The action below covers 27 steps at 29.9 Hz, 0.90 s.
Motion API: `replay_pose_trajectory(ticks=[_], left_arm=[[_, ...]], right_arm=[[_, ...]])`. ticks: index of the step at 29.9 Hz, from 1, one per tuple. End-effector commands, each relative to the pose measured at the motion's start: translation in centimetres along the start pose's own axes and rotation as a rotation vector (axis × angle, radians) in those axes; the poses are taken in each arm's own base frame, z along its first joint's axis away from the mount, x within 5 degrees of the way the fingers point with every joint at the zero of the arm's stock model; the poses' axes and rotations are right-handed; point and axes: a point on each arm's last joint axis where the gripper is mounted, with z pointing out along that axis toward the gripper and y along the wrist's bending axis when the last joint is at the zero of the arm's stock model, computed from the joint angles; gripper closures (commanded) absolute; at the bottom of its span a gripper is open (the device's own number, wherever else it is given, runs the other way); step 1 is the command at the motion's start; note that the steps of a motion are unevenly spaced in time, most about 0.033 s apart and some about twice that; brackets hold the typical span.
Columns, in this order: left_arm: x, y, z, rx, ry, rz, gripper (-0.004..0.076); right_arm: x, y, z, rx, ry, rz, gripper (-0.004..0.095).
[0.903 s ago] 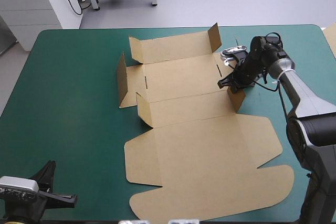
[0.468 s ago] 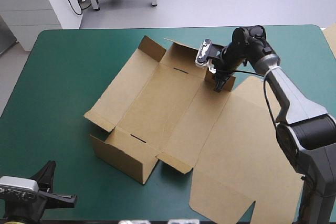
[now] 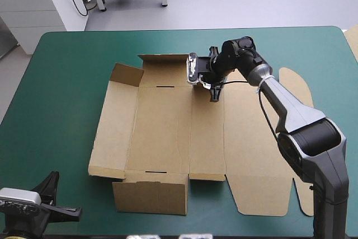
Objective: Fold the box
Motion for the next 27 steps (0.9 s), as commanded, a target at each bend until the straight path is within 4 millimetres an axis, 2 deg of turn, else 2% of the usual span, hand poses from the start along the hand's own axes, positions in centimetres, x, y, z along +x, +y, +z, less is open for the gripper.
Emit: replay_pose_trajectory(ticks=[1,7,10,12,17,19,21,23,24,27], left_arm=[[-1.2,0.2,-0.6,-0.009,-0.101,-0.011,0.0731],[-1.2,0.2,-0.6,-0.009,-0.101,-0.011,0.0731],[-1.2,0.1,-0.6,-0.008,-0.101,-0.012,0.0731],[-1.2,0.1,-0.6,-0.008,-0.101,-0.013,0.0731],[-1.2,0.1,-0.6,-0.008,-0.101,-0.016,0.0731],[-1.2,0.1,-0.6,-0.008,-0.101,-0.018,0.0731],[-1.2,0.1,-0.6,-0.008,-0.101,-0.020,0.0731],[-1.2,0.1,-0.6,-0.008,-0.101,-0.020,0.0731],[-1.2,0.1,-0.6,-0.008,-0.101,-0.020,0.0731],[-1.2,0.1,-0.6,-0.005,-0.093,-0.020,0.0731]], right_arm=[[-2.4,-0.7,-3.4,0.094,-0.146,0.001,0.0929],[-3.6,-0.4,-3.6,0.055,-0.258,0.071,0.0925],[-3.3,-0.5,-3.6,0.056,-0.233,0.116,0.0857],[-3.1,-0.5,-3.5,0.058,-0.204,0.128,0.0768],[-3.0,-0.4,-3.5,0.045,-0.200,0.236,0.0410],[-3.0,-0.5,-3.9,0.052,-0.194,0.292,0.0338],[-3.0,-0.7,-4.8,0.070,-0.186,0.401,0.0358],[-2.9,-1.0,-6.1,0.106,-0.169,0.498,0.0423],[-2.9,-1.1,-6.8,0.127,-0.161,0.529,0.0466],[-2.6,-1.4,-9.1,0.186,-0.114,0.648,0.0676]])
